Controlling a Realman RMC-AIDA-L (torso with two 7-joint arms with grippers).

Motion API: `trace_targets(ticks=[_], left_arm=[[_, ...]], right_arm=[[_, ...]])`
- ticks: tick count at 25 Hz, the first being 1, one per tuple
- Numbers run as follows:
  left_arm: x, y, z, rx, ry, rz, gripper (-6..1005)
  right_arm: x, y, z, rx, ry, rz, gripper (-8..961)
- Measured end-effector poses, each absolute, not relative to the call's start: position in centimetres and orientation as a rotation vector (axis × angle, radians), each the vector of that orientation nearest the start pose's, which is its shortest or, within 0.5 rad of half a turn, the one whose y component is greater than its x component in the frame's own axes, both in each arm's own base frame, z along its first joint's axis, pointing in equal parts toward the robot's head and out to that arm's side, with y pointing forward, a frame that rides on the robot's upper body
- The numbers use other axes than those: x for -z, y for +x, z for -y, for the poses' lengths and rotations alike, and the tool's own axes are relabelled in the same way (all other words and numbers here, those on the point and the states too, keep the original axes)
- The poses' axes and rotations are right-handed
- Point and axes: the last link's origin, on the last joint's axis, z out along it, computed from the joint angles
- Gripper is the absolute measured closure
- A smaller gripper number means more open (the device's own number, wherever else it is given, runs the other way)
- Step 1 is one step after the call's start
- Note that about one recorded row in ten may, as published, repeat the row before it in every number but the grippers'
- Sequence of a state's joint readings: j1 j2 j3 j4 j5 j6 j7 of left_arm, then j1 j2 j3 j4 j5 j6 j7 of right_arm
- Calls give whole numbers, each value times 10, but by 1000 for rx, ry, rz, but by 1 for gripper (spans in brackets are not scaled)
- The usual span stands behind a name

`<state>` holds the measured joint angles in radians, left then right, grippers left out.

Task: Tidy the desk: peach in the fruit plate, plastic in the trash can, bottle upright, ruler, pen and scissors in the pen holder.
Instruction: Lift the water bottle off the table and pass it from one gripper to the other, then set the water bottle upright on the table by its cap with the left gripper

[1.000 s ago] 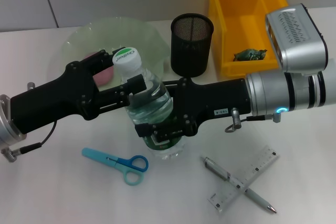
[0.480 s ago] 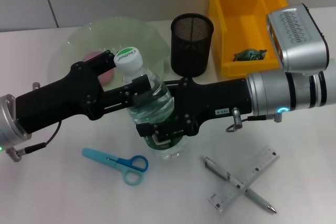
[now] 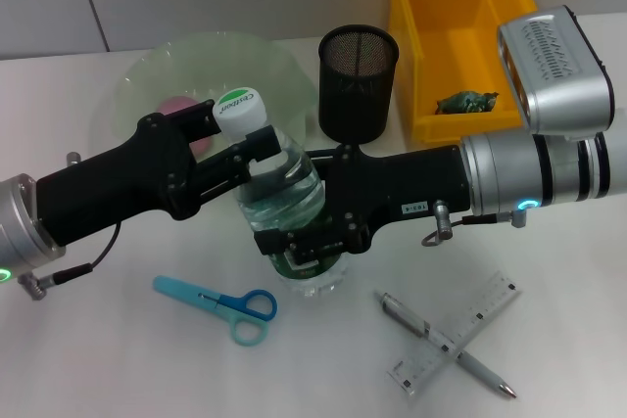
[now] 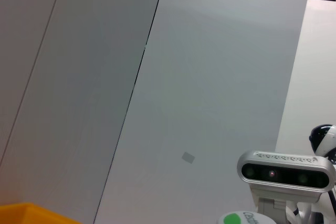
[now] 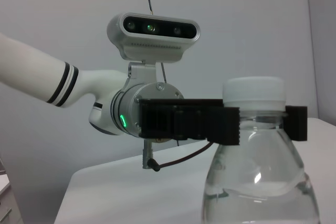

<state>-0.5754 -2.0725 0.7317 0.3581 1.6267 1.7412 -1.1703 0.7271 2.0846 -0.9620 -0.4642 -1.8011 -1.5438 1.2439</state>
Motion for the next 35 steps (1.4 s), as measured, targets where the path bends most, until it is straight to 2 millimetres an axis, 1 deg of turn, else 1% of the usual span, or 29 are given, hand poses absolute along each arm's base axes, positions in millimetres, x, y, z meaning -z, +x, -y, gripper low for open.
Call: trace_targets(ticks=[1,9,24,32,35], left_arm=[[13,-219,-314,1345,-2612,503,456],[14,-217,-315,1343,-2623,502,554],[12,-216,-317,1349,-2619,496,554],[11,-216,-317,1348,-2619,493,553],[11,-216,-317,1347,-2619,491,553]], right_arm=[[54,183,-343,-843,-2987,-294,192],[53,184,-343,-833,-2991,-285,191],[49,181,-346,-816,-2987,-246,192],[49,181,-349,-795,-2976,-243,141],[48,181,-349,-795,-2974,-244,138]])
